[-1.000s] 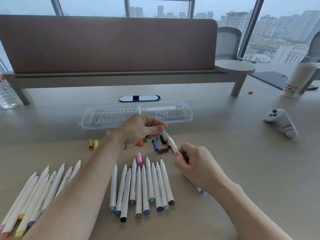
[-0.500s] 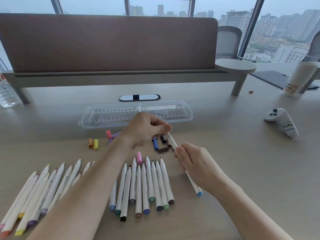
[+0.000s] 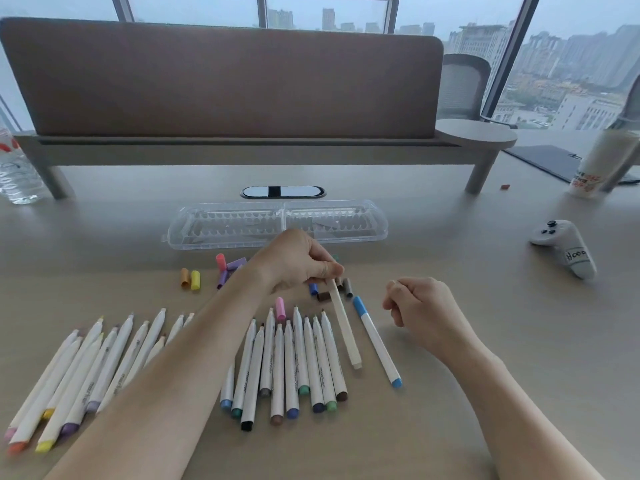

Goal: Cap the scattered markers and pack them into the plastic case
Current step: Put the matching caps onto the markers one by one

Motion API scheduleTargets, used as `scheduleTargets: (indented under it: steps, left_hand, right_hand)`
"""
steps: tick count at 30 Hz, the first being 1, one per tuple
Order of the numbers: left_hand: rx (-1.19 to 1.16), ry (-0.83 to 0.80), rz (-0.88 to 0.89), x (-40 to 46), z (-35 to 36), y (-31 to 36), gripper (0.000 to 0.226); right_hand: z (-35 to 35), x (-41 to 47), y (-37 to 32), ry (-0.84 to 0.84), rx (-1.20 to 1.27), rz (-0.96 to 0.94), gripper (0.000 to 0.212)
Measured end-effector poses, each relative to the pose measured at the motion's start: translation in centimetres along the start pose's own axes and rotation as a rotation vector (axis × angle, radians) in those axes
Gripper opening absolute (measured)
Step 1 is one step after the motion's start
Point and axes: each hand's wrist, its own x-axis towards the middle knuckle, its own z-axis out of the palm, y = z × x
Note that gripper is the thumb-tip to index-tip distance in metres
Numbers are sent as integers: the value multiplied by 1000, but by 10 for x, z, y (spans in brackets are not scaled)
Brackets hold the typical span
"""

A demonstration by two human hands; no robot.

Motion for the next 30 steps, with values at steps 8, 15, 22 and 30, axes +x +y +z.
scheduleTargets:
  steps: [8, 15, 22, 30]
  left_hand:
    - [211, -57, 22, 2, 24, 1, 18]
    - [192, 96, 80, -6, -3, 5, 17]
    - [176, 214, 21, -51, -20, -19, 14]
    - [347, 159, -60, -95, 22, -2, 29]
  right_hand:
    - [3, 4, 4, -5, -108, 15, 41]
    - [4, 2, 6, -22, -158, -19, 39]
    - [9, -9, 3, -60, -279, -111, 33]
    - [6, -3, -7, -61, -226, -95, 30]
